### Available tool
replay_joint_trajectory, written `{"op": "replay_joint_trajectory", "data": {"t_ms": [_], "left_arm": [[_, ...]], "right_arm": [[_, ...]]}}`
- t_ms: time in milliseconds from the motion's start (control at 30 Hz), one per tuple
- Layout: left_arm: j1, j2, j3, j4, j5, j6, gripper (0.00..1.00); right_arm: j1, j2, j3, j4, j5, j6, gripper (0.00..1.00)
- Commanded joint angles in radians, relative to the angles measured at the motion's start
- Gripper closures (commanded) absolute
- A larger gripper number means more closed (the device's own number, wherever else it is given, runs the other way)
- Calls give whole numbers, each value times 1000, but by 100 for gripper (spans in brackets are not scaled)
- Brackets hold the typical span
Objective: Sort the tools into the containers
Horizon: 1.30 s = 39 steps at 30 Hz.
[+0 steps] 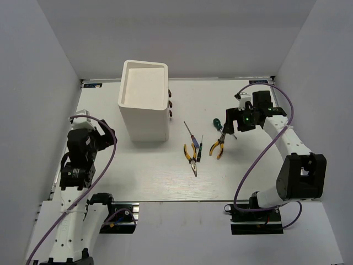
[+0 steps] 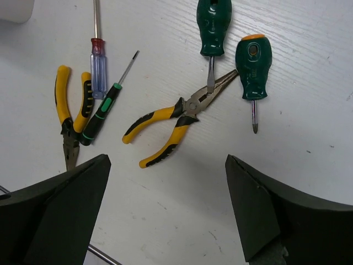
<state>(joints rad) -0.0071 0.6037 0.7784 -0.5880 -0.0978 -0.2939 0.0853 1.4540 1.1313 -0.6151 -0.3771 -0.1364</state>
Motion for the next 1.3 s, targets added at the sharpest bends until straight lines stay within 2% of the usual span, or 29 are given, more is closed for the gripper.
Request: {"op": "replay_joint_trajectory", "data": {"t_ms": [0, 67, 100, 133, 167, 200, 233, 267, 400, 433, 467, 500, 533, 567, 600, 633, 700, 767, 833, 867, 900, 967, 1133, 1267], "left_arm": [[1, 5, 4, 33, 52, 1, 0], [1, 16, 4, 46, 88, 10, 6], [1, 34, 4, 62, 99, 19, 14], [1, 34, 4, 71, 112, 19, 51], [1, 53, 4, 82, 125, 30, 73], [1, 67, 15, 82, 125, 30, 96], [1, 94, 25, 82, 125, 41, 100], [1, 106, 47, 82, 138, 41, 100], [1, 146, 105, 138, 158, 55, 100], [1, 159, 117, 148, 173, 55, 100], [1, 174, 140, 148, 191, 55, 73], [1, 207, 151, 157, 202, 55, 53], [1, 226, 171, 157, 223, 55, 36], [1, 243, 182, 166, 224, 55, 18], [1, 275, 191, 166, 233, 55, 13], [1, 286, 209, 166, 233, 46, 11], [1, 298, 219, 166, 233, 45, 8], [1, 298, 249, 157, 224, 45, 8], [1, 298, 263, 148, 215, 45, 7], [1, 298, 272, 148, 214, 45, 6], [1, 298, 272, 148, 214, 45, 6], [1, 307, 281, 148, 225, 45, 6], [1, 340, 291, 198, 264, 10, 6], [1, 381, 302, 235, 282, -2, 6]], "right_arm": [[-2, -4, 12, 9, -54, -49, 9], [-7, -4, 21, -5, -114, -110, 9], [-10, -3, 28, -41, -137, -212, 9], [-9, -1, 33, -64, -234, -311, 12], [-9, 6, 39, -99, -270, -348, 20], [-6, 15, 54, -101, -298, -383, 34], [-7, 17, 62, -100, -348, -402, 75], [-9, 22, 67, -85, -377, -417, 100], [-1, 38, 21, 127, -561, -553, 100], [5, 57, 30, 269, -584, -565, 73], [8, 80, 56, 296, -620, -577, 54], [11, 186, 88, 308, -716, -578, 35], [31, 228, 233, 302, -742, -571, 14], [42, 270, 283, 298, -765, -560, 10], [51, 357, 335, 285, -811, -559, 10], [86, 431, 461, 288, -792, -560, 10], [114, 515, 513, 386, -739, -520, 10], [152, 610, 567, 603, -726, -374, 10], [174, 664, 659, 678, -727, -289, 10], [195, 748, 770, 710, -718, -251, 11], [205, 772, 795, 724, -712, -238, 11], [232, 837, 859, 855, -666, -148, 12], [272, 934, 979, 905, -603, -63, 14], [284, 941, 955, 937, -649, -39, 15]]}}
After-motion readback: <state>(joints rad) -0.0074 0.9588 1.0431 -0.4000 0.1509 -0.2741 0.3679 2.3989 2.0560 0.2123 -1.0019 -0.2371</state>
